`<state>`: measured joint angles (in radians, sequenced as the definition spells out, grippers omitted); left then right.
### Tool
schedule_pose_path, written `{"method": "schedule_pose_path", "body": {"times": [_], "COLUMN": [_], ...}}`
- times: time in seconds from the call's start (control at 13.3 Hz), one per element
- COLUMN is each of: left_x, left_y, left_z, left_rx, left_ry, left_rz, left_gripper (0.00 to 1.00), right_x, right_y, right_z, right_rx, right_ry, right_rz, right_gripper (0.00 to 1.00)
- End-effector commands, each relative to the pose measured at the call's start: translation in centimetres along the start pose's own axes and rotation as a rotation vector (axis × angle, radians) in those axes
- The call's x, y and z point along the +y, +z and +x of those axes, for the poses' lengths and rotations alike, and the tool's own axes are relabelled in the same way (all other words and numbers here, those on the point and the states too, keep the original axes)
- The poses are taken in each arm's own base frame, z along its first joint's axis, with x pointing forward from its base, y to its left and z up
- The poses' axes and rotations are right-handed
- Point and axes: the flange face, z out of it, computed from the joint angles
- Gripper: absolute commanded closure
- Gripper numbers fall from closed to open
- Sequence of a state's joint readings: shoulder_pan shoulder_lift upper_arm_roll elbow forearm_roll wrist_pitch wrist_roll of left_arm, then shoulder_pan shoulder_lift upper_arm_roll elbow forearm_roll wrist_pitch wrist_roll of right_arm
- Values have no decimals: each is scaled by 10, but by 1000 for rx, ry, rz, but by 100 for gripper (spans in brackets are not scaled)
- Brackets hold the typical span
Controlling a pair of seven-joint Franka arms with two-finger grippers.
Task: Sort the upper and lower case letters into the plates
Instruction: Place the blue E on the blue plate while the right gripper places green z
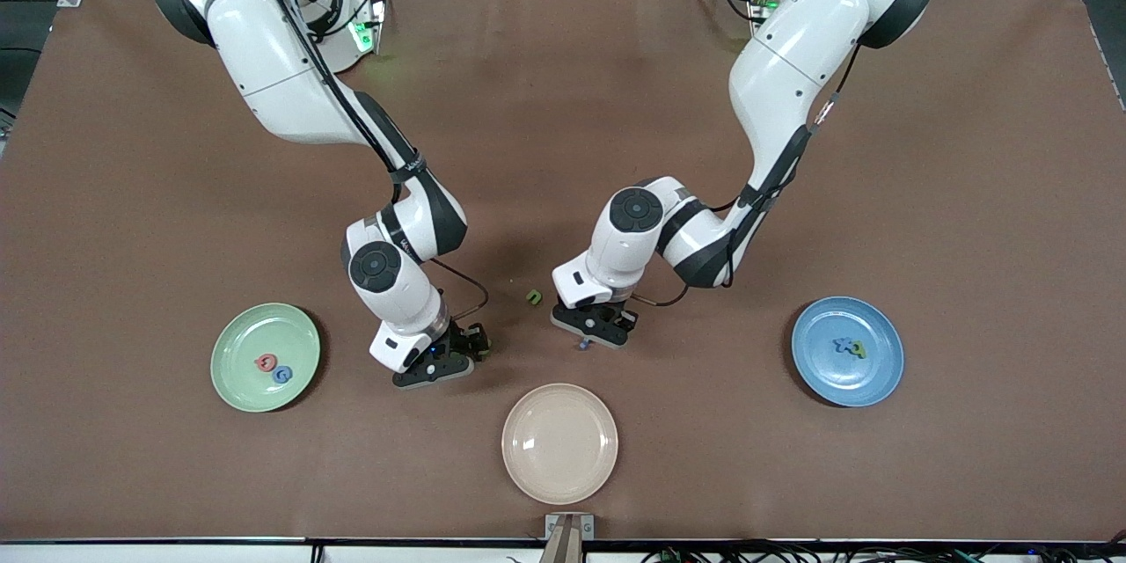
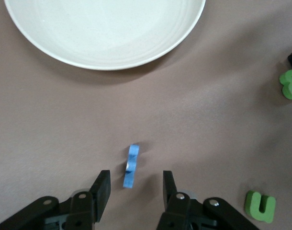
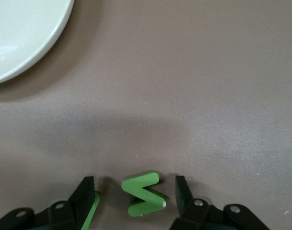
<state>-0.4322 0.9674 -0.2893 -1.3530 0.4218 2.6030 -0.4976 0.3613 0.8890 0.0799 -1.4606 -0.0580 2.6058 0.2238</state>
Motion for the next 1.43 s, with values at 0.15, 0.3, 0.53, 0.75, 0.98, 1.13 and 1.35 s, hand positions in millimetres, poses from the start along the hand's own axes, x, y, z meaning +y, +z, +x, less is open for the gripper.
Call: {"method": "schedule_pose_path", "body": {"times": [0.15,0.3,0.53,0.75,0.98,1.13,1.35], "left_x": [1,-2,-7,-74,-158,-215,-282], "left_y": [14,14,-2,-37,-72,-88,-102], "left_z": [-5,-5,6,26,39,37,22], "left_rx": [12,16,36,-9,-88,-152,-276], "left_ry": [23,13,-18,-97,-193,-258,-279], "left_rz": [-5,-3,-4,74,173,222,295], "left_gripper": [63,87,100,100,100,100,100], "right_x": [2,3,7,22,79,140,235], "right_y": [4,4,4,-10,-44,-66,-83], "right_z": [-7,-7,-6,5,32,43,38], "right_rx": [-19,-18,-17,-1,-61,-95,-125], "right_ry": [-11,-11,-16,-2,-34,-111,-264], "right_rz": [-16,-17,-24,-31,-64,-77,-78], "right_gripper": [55,60,67,91,97,97,96]}}
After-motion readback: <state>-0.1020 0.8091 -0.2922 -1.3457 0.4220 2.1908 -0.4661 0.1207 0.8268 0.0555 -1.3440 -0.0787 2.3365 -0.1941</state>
